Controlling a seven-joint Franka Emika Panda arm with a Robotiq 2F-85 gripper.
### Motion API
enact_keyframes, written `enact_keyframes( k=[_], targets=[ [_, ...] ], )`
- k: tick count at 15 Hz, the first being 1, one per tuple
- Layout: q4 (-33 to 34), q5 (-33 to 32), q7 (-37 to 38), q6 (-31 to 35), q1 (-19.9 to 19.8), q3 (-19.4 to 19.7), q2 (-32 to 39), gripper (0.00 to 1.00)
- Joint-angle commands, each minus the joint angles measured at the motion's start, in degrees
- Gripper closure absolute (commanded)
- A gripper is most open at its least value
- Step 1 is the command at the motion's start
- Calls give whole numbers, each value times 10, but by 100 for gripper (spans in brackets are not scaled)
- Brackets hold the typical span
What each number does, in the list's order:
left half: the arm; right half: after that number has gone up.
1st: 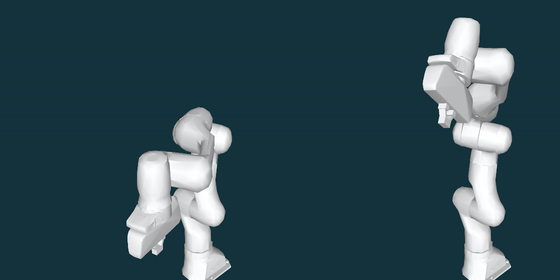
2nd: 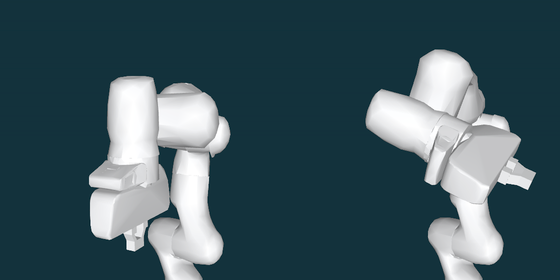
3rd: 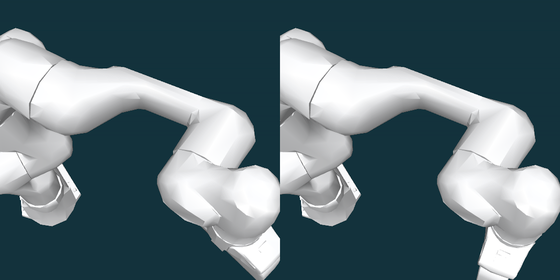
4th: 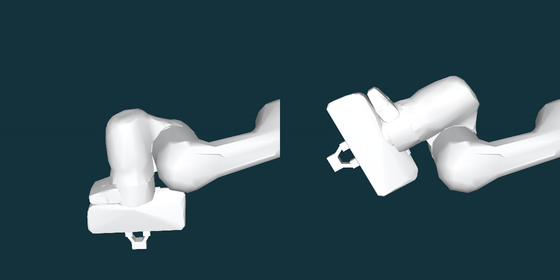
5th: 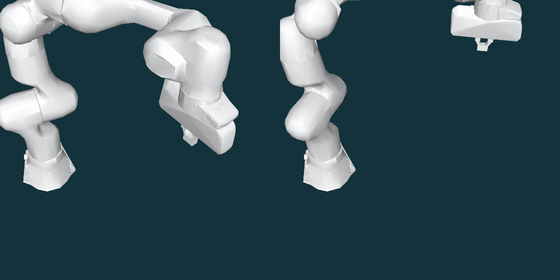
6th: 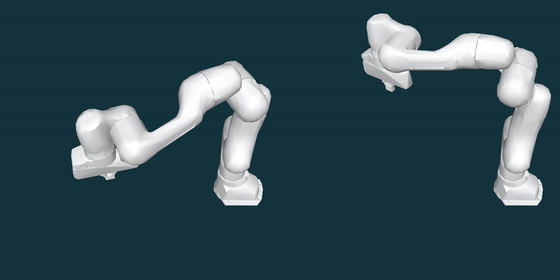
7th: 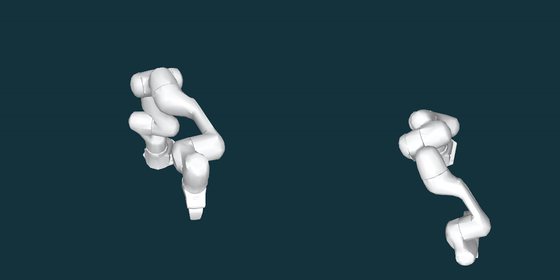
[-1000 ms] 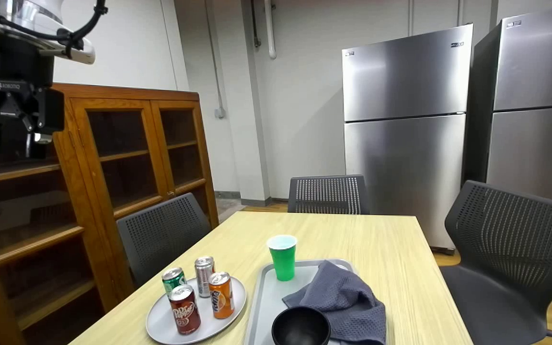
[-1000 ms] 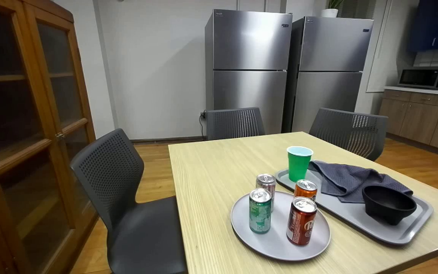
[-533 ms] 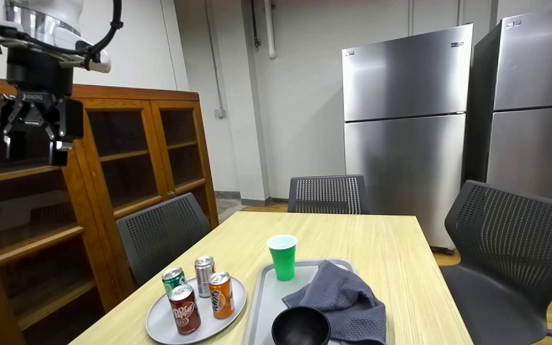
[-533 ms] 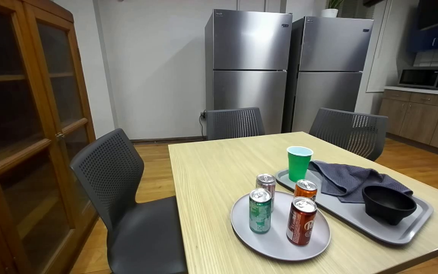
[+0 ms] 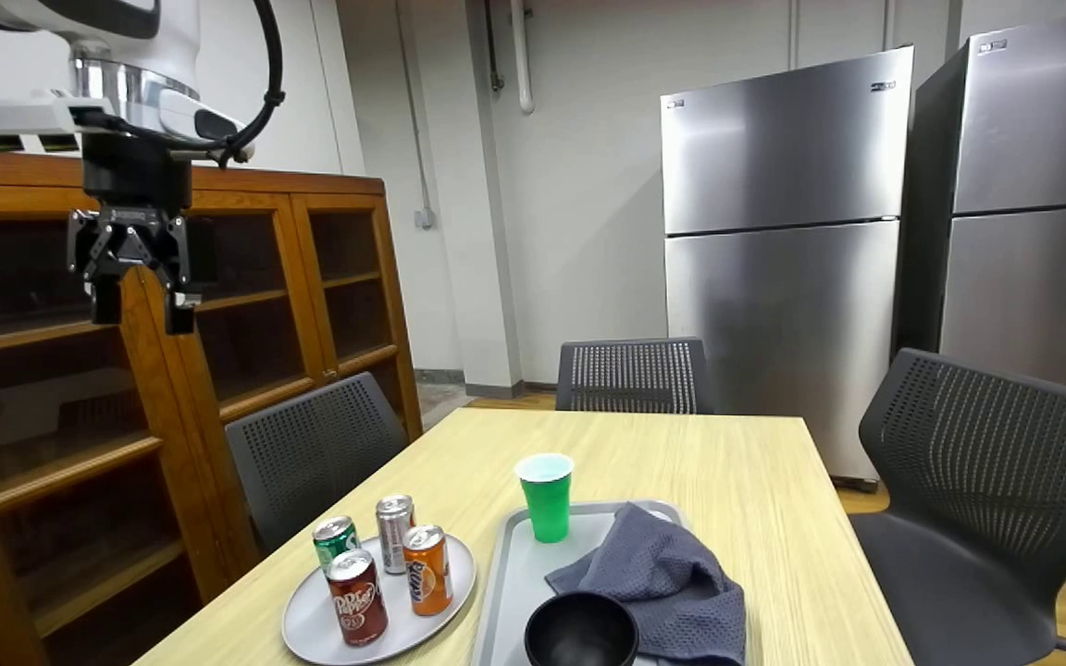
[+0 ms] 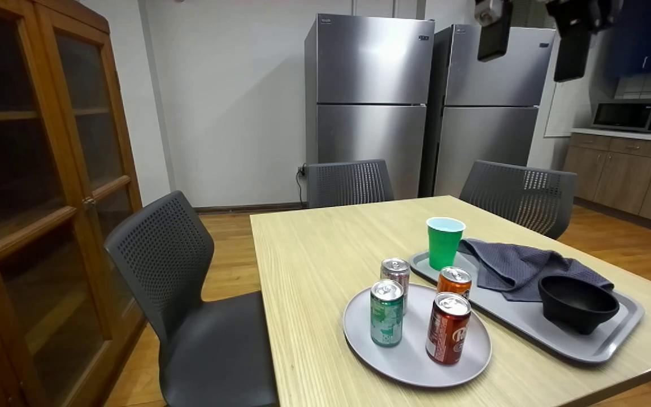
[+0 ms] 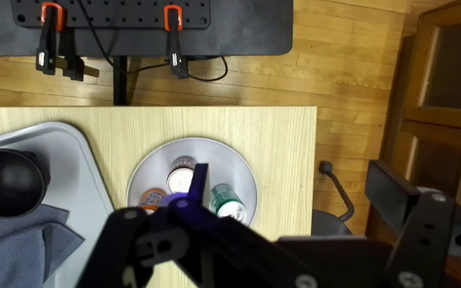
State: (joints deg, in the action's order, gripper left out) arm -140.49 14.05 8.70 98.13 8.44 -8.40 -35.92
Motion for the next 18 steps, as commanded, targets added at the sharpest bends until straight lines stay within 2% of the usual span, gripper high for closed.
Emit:
enact_keyframes(
  k=[1,8,18],
  targets=[
    [-3,-37,-4,46,-14,-12,14,0],
    [-28,-98,-16,144,-21,6,35,0],
    [-34,-113,-68,272,-47,60,120,0]
  ],
)
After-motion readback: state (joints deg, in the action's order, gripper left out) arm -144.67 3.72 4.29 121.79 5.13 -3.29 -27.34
